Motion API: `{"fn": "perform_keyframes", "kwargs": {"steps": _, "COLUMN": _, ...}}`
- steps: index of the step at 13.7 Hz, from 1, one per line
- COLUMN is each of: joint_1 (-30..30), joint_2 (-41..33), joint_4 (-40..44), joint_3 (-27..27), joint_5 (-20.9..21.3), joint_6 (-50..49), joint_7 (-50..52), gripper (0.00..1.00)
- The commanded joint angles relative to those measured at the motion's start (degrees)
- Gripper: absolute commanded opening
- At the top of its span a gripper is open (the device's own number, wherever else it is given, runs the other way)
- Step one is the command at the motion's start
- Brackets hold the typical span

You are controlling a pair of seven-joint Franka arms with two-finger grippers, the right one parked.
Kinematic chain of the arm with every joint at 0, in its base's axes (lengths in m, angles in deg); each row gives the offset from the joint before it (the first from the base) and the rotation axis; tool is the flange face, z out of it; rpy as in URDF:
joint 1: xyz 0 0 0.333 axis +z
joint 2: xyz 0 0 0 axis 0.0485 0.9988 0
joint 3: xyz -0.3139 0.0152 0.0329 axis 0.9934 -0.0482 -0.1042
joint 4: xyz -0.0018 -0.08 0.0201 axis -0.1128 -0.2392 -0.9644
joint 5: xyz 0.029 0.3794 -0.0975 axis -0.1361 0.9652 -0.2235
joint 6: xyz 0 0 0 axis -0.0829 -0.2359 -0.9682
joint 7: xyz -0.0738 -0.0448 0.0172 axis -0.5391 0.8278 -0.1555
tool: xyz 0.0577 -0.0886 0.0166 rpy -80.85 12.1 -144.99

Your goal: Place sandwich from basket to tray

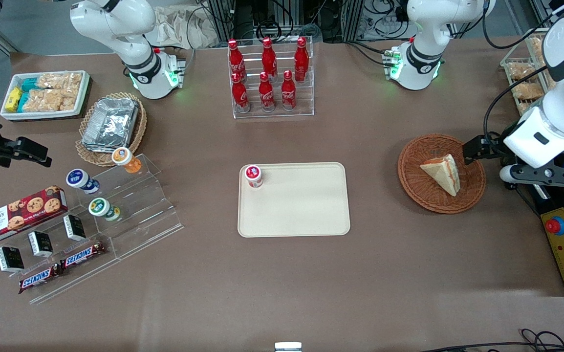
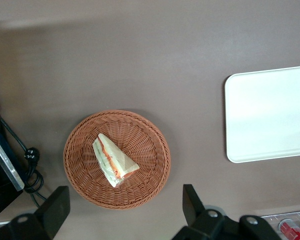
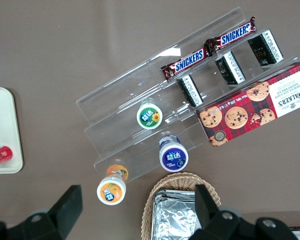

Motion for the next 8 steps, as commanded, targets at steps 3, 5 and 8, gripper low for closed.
{"fn": "perform_keyframes", "kwargs": {"steps": 3, "joint_1": -0.87, "joint_2": 0.6, "joint_4": 1.72, "joint_3": -0.45, "joint_5": -0.1, "joint_6": -1.97, "joint_7": -0.6, "gripper": 1.0}}
{"fn": "perform_keyframes", "kwargs": {"steps": 5, "joint_1": -0.69, "joint_2": 0.51, "joint_4": 1.72, "joint_3": -0.54, "joint_5": -0.1, "joint_6": -2.05, "joint_7": -0.6, "gripper": 1.0}}
{"fn": "perform_keyframes", "kwargs": {"steps": 8, "joint_1": -0.61, "joint_2": 0.33, "joint_4": 1.72, "joint_3": -0.45, "joint_5": -0.19, "joint_6": -2.75, "joint_7": -0.6, "gripper": 1.0}}
